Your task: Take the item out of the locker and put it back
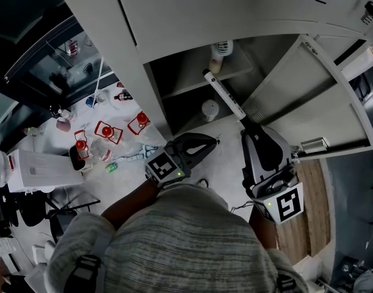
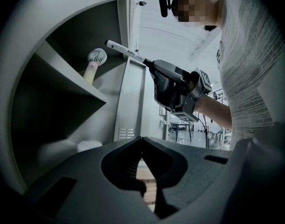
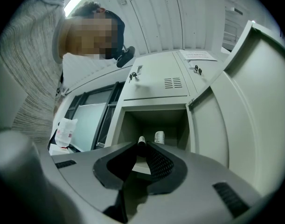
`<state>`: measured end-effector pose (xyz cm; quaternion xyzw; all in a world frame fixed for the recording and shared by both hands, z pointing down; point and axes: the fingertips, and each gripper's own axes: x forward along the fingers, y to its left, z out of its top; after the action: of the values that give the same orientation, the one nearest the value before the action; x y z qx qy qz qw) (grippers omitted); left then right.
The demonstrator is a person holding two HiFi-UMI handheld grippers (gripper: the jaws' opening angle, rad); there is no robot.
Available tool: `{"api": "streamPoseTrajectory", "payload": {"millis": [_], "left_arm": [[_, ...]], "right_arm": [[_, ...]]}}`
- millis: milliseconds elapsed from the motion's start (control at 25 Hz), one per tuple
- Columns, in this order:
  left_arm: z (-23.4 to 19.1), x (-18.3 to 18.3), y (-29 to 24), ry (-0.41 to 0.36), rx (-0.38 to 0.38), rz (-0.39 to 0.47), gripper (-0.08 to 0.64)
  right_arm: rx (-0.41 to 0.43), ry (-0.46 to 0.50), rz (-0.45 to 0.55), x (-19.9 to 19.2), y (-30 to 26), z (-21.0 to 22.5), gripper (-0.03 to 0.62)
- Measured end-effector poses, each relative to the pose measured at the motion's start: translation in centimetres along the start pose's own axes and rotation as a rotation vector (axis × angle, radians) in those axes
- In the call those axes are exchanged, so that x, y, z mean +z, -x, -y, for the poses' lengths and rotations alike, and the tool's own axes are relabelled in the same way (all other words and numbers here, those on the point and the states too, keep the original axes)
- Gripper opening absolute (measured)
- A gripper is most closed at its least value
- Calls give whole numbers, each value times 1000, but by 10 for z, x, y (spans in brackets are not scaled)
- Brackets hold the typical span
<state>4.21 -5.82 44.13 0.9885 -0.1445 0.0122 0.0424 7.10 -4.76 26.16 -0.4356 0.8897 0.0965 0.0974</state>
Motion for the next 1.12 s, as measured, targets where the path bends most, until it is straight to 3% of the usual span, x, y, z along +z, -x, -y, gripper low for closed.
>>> {"api": "streamPoseTrajectory", "payload": {"millis": [440, 1120], "left_arm": [[-1, -1, 9, 9, 19, 9, 8], [-5, -4, 22, 27, 42, 11, 8]], "right_arm": [[29, 13, -26, -12, -19, -6, 77], [113, 84, -129, -75, -102, -11, 77]]}}
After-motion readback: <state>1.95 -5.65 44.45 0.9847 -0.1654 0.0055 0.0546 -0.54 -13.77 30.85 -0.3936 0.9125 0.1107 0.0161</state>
